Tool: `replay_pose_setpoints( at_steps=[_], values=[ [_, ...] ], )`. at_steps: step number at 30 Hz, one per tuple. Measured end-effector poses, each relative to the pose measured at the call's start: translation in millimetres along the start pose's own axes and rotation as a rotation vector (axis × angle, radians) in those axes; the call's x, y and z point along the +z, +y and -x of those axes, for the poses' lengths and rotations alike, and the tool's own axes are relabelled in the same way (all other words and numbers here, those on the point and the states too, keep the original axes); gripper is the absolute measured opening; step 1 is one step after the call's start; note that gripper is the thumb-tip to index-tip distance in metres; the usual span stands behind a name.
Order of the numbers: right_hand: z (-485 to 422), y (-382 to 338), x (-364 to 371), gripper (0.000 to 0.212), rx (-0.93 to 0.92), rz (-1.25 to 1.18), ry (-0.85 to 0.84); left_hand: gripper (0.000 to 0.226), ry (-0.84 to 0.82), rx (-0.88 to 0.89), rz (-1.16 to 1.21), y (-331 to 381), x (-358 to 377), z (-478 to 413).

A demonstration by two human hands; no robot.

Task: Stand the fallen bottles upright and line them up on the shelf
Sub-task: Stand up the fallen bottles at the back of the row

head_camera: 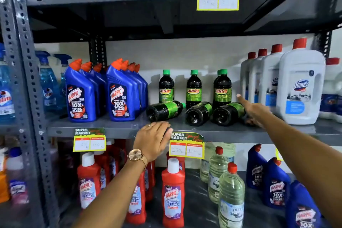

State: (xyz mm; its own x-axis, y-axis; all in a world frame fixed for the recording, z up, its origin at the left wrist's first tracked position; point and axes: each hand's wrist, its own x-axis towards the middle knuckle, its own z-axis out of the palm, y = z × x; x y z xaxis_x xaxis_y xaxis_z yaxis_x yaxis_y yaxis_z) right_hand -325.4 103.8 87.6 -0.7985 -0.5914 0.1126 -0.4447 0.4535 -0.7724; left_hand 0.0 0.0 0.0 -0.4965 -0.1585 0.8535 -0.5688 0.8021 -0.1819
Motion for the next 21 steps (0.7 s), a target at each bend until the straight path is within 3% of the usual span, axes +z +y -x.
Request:
replay_pose_setpoints(
  at_steps=[4,8,11,15,21],
  values=[
    [-6,-17,1,0.095,-0.012,0.056,-0.29,0.038,0.061,-0.027,-0.026,1,5,-1],
    [-11,-20,8,0.081,0.037,-0.077,-0.283,0.037,0.145,0.017,-0.052,-3,11,-2],
    [-15,-9,14,0.076,0.098,-0.322,-0.205,0.036,0.177,0.016,-0.056,-2,16,-1],
    [-10,5,19,0.097,0.028,-0.52,0.024,0.035,0.199,0.014,-0.064,-3,20,-1],
    [4,3,17,0.048,-0.291,-0.649,0.299,0.032,0.224,0.028,-0.059,-5,22,0]
  ],
)
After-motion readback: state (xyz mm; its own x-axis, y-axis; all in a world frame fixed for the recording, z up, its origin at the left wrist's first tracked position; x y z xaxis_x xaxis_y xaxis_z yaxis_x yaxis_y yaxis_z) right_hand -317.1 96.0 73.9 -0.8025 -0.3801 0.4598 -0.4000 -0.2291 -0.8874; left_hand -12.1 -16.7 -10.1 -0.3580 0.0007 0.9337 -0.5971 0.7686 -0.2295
